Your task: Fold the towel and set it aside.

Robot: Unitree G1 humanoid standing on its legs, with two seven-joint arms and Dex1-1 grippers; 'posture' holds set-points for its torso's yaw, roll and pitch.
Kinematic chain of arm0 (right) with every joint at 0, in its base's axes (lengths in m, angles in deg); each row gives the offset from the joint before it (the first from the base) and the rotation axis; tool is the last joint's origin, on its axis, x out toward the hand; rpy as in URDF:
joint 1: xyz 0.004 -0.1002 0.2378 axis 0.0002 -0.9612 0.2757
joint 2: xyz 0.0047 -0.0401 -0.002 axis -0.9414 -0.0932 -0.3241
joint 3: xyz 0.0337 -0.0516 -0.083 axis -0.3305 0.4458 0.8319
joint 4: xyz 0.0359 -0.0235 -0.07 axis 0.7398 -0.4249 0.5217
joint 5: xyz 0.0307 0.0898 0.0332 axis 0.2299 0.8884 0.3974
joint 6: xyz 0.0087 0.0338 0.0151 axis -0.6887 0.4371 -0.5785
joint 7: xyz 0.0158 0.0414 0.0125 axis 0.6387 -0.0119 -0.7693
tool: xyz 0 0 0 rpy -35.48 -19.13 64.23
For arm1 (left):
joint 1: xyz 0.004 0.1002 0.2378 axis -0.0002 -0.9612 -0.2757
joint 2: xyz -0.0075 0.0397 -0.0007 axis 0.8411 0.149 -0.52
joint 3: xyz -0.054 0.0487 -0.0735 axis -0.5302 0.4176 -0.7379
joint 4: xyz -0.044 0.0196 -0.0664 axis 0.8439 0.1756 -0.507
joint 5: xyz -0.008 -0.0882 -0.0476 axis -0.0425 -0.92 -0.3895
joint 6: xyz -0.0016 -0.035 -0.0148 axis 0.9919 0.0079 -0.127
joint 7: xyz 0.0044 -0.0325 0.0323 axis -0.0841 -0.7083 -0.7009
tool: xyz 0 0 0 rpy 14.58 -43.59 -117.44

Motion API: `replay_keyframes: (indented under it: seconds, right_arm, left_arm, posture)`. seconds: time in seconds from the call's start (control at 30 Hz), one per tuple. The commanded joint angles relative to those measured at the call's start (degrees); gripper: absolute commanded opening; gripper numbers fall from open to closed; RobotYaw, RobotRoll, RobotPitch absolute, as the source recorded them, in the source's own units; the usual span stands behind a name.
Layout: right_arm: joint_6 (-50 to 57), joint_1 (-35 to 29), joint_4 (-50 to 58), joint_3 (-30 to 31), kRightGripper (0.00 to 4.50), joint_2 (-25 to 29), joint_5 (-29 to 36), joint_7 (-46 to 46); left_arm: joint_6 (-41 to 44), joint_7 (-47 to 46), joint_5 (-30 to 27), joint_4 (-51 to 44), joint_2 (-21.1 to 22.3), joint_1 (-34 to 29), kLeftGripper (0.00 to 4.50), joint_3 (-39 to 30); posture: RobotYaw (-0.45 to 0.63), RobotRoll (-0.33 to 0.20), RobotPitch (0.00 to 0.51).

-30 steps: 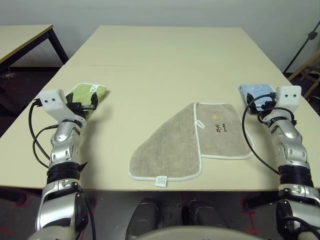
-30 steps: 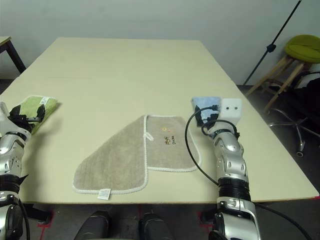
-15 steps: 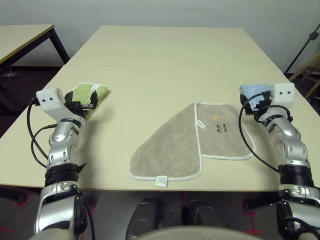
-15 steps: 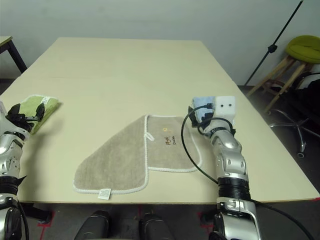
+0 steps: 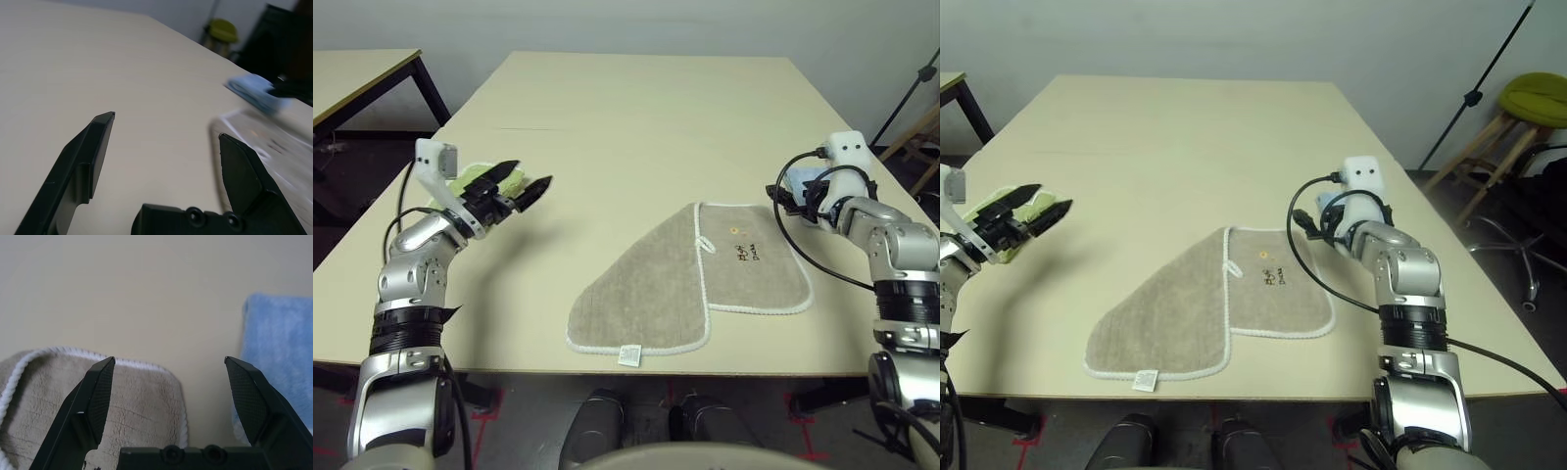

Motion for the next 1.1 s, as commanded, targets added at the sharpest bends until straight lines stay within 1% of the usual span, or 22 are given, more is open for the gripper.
replay_keyframes:
  seconds: [0.03,0.23,0.3,0.37,0.6,0.8,0.9,1.03,1.1]
  right_arm:
    - [1.99,2.19,-5.79,3.51,4.5,0.65,-2.21,-1.27]
    - [0.55,5.58,-14.63,3.74,4.5,-0.71,-3.62,-0.85]
    - [-0.28,6.57,-17.38,3.93,4.5,-1.43,-4.04,-0.74]
    - [-1.57,7.52,-20.12,4.11,4.5,-1.98,-4.69,-0.48]
    - [-4.86,9.38,-28.55,4.27,4.5,-3.39,-6.41,0.65]
    - [-5.66,9.14,-31.18,4.41,4.5,-3.79,-7.5,1.51]
    - [-5.66,9.1,-31.37,4.51,3.83,-3.87,-7.71,1.44]
    - [-6.0,9.66,-30.67,4.44,2.41,-3.91,-8.07,1.13]
    - [-7.0,10.49,-30.06,4.39,1.62,-4.01,-8.2,1.0]
  left_arm:
    - [6.16,6.06,-2.81,-5.09,2.31,-2.07,4.48,2.54]
    - [6.06,13.58,-2.77,-9.78,4.99,-4.6,4.48,5.33]
    - [4.55,14.96,-2.01,-10.68,5.29,-5.43,4.48,6.07]
    - [5.49,15.81,-2.19,-11.46,5.7,-5.96,4.48,6.68]
    - [8.04,14.8,-2.87,-13.5,5.34,-6.89,4.48,7.23]
    - [9.73,13.32,-2.67,-14.63,5.17,-7.76,4.48,7.26]
    - [10.28,13.01,-2.52,-14.88,5.27,-8.08,4.5,7.58]
    - [11.4,11.78,-1.98,-16.33,5.19,-8.13,4.5,8.67]
    - [12.67,10.54,-1.88,-17.7,5.09,-7.92,4.5,9.06]
  posture:
    - [0.16,0.0,0.03]
    - [0.18,0.0,0.024]
    - [0.18,0.0,0.022]
    - [0.19,0.0,0.021]
    - [0.19,0.0,0.018]
    - [0.2,0.0,0.018]
    - [0.2,0.0,0.019]
    - [0.2,0.0,0.019]
    - [0.2,0.0,0.021]
